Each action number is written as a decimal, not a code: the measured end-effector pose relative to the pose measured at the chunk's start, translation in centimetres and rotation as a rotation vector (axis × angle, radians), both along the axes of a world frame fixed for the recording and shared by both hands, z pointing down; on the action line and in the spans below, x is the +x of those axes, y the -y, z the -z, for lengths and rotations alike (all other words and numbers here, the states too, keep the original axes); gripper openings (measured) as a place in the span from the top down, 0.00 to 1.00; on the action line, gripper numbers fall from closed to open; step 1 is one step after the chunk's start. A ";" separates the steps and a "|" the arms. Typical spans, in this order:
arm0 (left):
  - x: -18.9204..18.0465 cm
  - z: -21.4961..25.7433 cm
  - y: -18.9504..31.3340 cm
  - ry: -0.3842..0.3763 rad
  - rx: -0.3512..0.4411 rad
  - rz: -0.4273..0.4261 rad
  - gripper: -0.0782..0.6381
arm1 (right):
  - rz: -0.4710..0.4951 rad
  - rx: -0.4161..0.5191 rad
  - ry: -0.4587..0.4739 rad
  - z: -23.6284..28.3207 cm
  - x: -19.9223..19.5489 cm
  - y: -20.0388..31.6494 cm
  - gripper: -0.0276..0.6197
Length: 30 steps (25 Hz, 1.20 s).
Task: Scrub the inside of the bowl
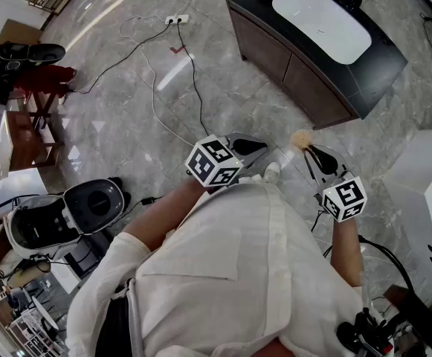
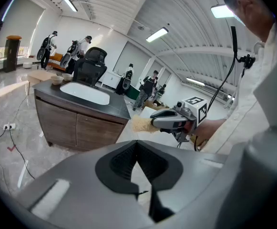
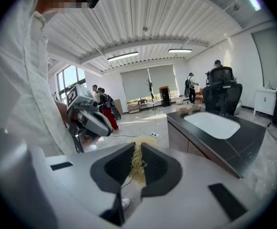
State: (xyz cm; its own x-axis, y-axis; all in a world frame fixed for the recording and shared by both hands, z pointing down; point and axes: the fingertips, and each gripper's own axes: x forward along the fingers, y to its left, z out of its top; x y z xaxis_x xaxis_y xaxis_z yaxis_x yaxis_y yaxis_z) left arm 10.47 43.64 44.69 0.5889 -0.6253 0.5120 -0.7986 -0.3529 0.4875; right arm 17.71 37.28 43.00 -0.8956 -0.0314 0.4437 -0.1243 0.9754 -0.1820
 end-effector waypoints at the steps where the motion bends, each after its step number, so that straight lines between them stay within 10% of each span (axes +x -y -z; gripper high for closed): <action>1: -0.9 0.2 -0.6 -0.005 0.004 0.012 0.88 | 0.004 0.004 0.005 0.3 -0.9 -0.7 0.90; 17: -7.8 0.7 -9.0 -0.055 0.069 0.050 0.88 | -0.040 0.030 0.003 0.4 -6.4 -9.9 0.90; 30: -12.2 -1.1 -1.4 -0.115 0.056 0.023 0.88 | -0.141 0.016 -0.015 -0.1 -10.0 -2.5 0.90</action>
